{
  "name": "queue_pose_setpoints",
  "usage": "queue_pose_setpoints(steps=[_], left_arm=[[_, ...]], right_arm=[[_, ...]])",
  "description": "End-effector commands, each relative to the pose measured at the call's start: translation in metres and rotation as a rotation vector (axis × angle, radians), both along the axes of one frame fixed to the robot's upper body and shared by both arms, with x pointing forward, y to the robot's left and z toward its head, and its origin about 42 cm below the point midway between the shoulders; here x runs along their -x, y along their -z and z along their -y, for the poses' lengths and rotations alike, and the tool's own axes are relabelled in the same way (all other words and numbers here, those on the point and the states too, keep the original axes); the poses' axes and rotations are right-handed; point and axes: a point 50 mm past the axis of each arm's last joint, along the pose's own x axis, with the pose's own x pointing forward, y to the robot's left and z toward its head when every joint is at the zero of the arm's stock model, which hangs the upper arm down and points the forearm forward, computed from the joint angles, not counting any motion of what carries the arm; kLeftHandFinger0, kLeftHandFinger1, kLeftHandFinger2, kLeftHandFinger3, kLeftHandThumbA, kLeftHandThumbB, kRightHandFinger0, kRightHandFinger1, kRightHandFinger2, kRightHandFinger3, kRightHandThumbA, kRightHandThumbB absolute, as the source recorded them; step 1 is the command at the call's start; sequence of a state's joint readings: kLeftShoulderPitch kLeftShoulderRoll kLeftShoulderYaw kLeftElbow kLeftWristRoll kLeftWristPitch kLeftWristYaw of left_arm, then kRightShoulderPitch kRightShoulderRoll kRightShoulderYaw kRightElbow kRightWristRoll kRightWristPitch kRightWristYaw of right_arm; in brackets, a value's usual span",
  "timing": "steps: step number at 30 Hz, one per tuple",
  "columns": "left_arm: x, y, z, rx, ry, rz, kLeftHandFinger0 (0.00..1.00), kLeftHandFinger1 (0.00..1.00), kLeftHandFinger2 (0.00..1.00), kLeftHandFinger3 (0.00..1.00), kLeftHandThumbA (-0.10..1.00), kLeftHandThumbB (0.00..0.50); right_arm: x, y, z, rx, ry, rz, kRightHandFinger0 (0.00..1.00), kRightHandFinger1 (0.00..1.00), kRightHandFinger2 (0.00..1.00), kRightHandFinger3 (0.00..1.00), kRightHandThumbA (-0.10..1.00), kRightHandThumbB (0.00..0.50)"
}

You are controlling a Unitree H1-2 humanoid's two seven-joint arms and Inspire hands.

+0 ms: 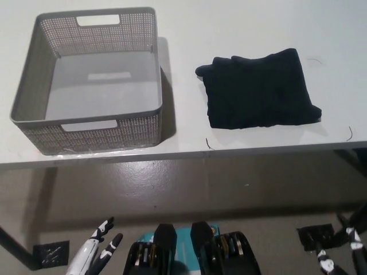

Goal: Use the right hand to pick up a t shirt on the right hand side and place it into a contianer on the left side

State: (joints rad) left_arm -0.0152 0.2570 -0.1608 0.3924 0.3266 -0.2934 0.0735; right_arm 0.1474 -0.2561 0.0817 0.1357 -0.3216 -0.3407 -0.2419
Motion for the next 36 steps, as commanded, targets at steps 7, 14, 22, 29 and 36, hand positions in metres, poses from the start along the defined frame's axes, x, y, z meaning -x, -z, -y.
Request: queue_pose_setpoints(steps=[7, 14, 22, 29, 36], left_arm=[[-0.005, -0.012, -0.008, -0.040, 0.026, 0.101, 1.00, 1.00, 1.00, 1.00, 1.00, 0.338], [-0.009, -0.018, -0.012, -0.032, 0.030, 0.099, 1.00, 1.00, 1.00, 1.00, 1.00, 0.325], [-0.018, -0.023, -0.012, -0.039, 0.042, 0.119, 1.00, 1.00, 1.00, 1.00, 1.00, 0.317], [-0.023, -0.024, -0.011, -0.017, 0.045, 0.128, 1.00, 1.00, 1.00, 1.00, 1.00, 0.305], [-0.024, -0.024, -0.007, 0.011, 0.043, 0.139, 1.00, 1.00, 1.00, 1.00, 1.00, 0.314]], right_arm=[[-0.092, -0.145, -0.001, 0.432, 0.083, 0.342, 1.00, 1.00, 1.00, 1.00, 0.74, 0.500], [-0.153, -0.173, -0.033, 0.488, 0.082, 0.390, 1.00, 1.00, 1.00, 1.00, 0.68, 0.500], [-0.184, -0.173, -0.069, 0.505, 0.068, 0.401, 1.00, 1.00, 1.00, 1.00, 0.56, 0.500], [-0.218, -0.166, -0.089, 0.578, 0.043, 0.338, 1.00, 1.00, 1.00, 1.00, 0.63, 0.500], [-0.239, -0.151, -0.100, 0.665, -0.009, 0.263, 1.00, 1.00, 1.00, 1.00, 0.72, 0.500]])
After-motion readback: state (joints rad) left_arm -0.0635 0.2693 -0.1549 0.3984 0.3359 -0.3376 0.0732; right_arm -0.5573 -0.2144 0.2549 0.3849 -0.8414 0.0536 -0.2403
